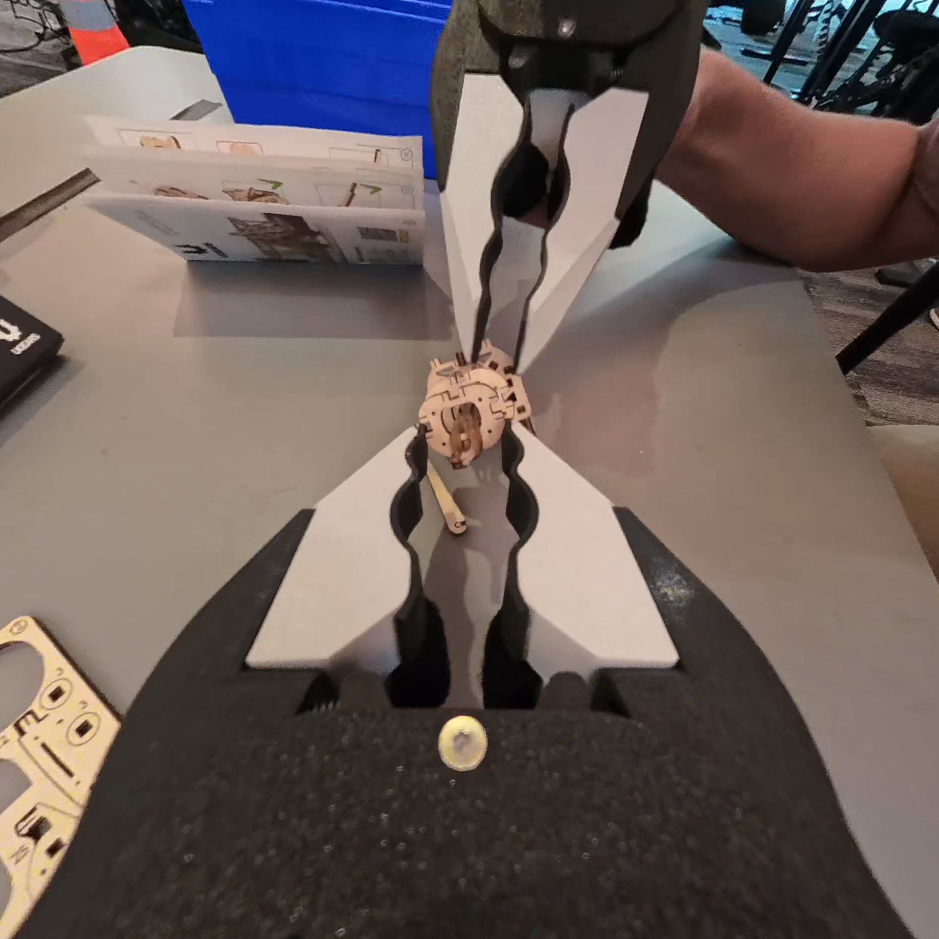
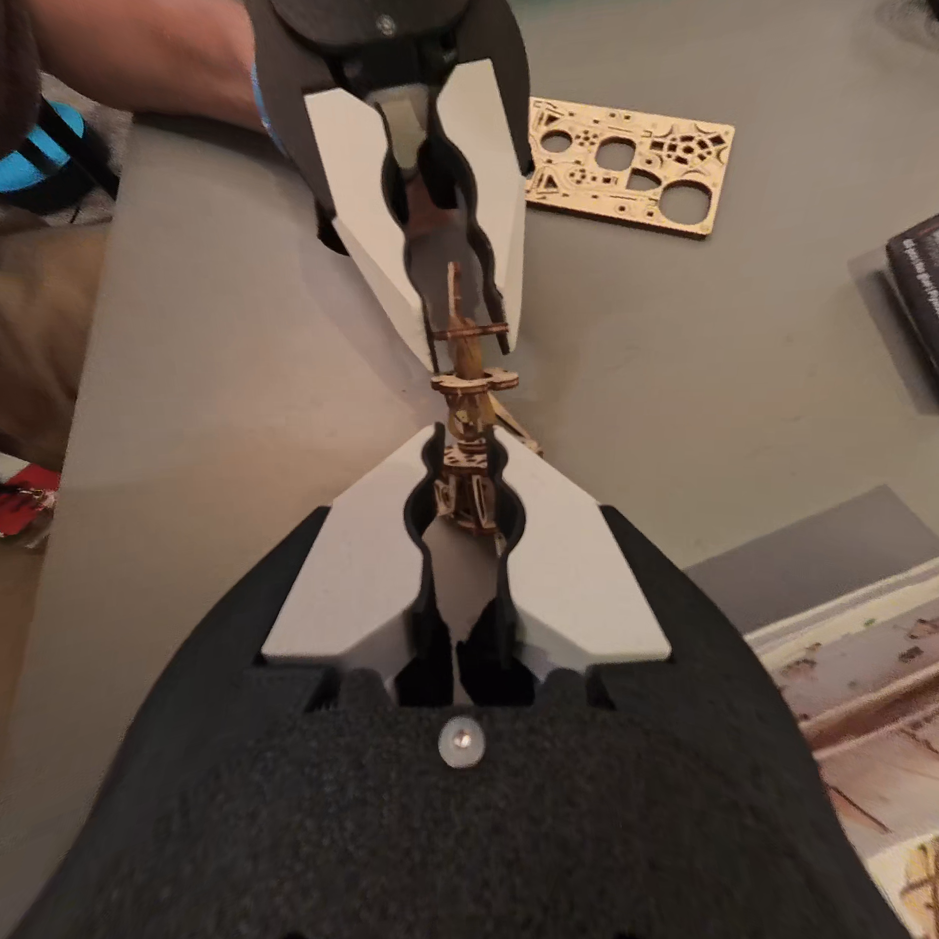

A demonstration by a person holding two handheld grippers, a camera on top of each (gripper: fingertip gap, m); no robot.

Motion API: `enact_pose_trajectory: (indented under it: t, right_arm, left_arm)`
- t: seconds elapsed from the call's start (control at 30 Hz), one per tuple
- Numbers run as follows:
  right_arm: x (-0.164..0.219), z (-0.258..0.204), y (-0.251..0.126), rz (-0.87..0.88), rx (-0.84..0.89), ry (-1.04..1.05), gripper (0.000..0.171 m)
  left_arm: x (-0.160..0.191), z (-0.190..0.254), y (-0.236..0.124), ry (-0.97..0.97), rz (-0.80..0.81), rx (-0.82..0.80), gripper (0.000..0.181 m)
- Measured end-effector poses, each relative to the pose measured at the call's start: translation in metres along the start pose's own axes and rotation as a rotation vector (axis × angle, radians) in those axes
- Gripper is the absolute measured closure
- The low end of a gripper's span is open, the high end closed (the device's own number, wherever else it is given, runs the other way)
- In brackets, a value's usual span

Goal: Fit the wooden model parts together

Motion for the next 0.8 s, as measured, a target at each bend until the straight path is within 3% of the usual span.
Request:
enact_pose_trajectory:
  t: [0.27, 0.8]
  right_arm:
    - [0.005, -0.001, 0.018, 0.016, 0.022, -0.025, 0.171]
    - [0.008, 0.009, 0.015, 0.056, -0.058, 0.036, 0.165]
  left_arm:
    - [0.001, 0.000, 0.001, -0.011, -0.014, -0.009, 0.155]
    - [0.003, -0.001, 0.003, -0.031, -0.053, -0.005, 0.155]
Point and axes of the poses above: each gripper's, where its closed fingertips meet, y out along the fingers, x out of its underside, z = x × y across the jaws, the point moved 10 cm from there along -y, back along the fingers, and after that the axes turned 14 degrees about y, right-handed, at the moved point
